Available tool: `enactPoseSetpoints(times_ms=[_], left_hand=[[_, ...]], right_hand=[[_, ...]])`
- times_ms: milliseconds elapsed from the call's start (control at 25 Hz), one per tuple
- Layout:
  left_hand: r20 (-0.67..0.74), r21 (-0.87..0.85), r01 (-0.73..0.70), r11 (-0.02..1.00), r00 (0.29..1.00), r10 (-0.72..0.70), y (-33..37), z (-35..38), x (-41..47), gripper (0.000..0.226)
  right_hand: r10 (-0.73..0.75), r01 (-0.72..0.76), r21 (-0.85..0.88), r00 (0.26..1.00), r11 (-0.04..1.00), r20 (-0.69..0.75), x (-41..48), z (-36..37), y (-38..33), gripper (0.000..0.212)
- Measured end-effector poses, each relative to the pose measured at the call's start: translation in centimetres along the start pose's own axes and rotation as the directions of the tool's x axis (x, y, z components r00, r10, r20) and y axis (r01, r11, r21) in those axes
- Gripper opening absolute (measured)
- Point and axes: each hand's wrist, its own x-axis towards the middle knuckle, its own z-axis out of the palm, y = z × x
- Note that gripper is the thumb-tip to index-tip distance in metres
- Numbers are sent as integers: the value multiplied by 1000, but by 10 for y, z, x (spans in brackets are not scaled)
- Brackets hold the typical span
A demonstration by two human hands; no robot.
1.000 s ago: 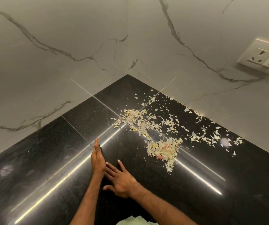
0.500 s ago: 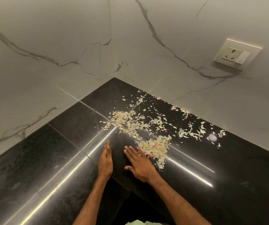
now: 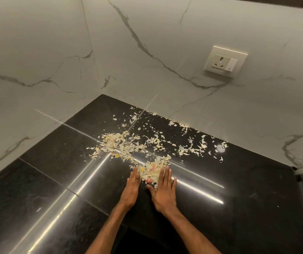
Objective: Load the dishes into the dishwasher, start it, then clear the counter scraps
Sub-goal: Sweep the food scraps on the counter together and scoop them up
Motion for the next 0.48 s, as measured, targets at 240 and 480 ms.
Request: enactPoseSetpoints(times_ms=[240,480], left_hand=[[-2,-215,-31,976,1000,31,26,18,8,67],[-83,-153,-24,988,997,12,34,15,29,80]], right_hand=[[-48,84,254,988,964,-147,17,-36,26,81],[382,-289,388,905,875,-188,47,-105,173,69]])
